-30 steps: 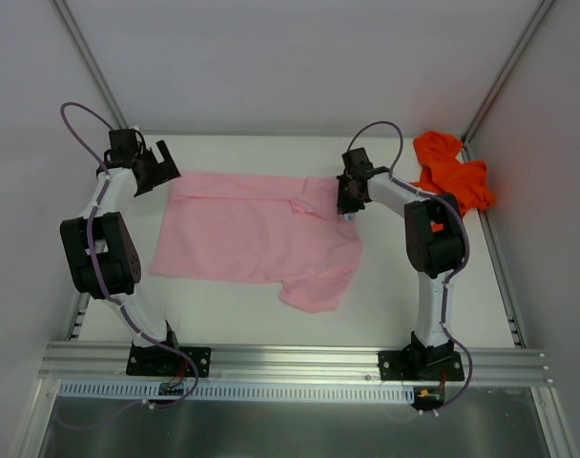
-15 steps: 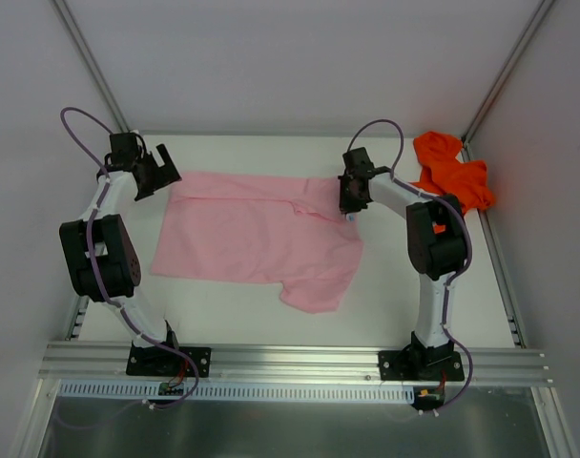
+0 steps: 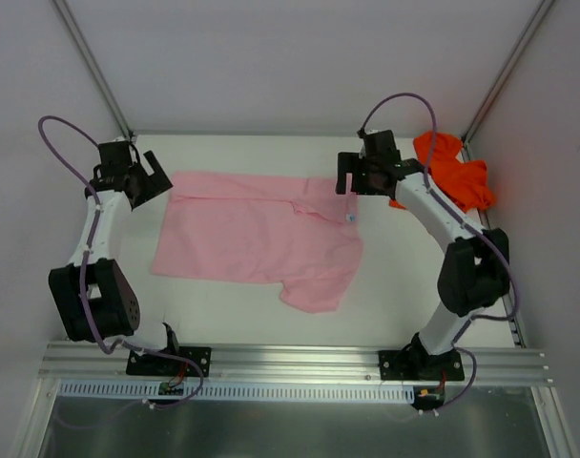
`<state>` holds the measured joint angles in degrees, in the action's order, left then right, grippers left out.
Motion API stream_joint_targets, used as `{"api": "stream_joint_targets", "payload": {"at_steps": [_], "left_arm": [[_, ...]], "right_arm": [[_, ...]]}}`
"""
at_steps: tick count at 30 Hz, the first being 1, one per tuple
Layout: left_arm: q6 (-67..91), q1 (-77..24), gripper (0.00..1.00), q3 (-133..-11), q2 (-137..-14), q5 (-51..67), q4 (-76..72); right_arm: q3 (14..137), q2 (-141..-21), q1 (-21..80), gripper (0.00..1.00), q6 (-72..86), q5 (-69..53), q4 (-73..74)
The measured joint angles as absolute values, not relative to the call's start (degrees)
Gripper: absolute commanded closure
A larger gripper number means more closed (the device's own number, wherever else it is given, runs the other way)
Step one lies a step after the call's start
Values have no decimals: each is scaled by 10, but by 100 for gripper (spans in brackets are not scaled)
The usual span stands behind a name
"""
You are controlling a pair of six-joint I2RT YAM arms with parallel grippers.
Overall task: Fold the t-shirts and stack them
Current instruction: Fold the flattened tshirt in 1/3 of the way, then grap the side of the flattened tshirt closest away from the robot with both arms
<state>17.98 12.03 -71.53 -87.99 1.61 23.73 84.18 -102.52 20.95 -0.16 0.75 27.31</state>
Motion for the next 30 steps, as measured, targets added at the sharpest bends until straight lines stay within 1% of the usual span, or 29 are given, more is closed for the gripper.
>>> {"api": "stream_joint_targets", "payload": {"at_steps": [5,9,14,17,19,22,25,30], "left_arm": [[218,120,9,-633,-749,-34,284],[254,120,9,-572,-645,-57,331],[303,120,9,-505,-525,-91,386],[327,120,9,-468,-470,-97,412],[344,120,9,-442,-450,-97,426],[364,120,8,-418,-450,-94,442],[370,120,8,-415,-469,-95,450],[371,120,7,-427,-476,-110,448]], "right_arm": [[740,-851,211,9,16,-2,266],[588,-722,221,10,58,-12,276],[414,-613,244,13,115,-39,323],[347,-543,252,14,148,-63,348],[317,-502,259,16,170,-83,349],[287,-464,282,15,189,-110,352],[282,-459,299,16,196,-126,347],[244,-455,326,17,247,-145,295]]}}
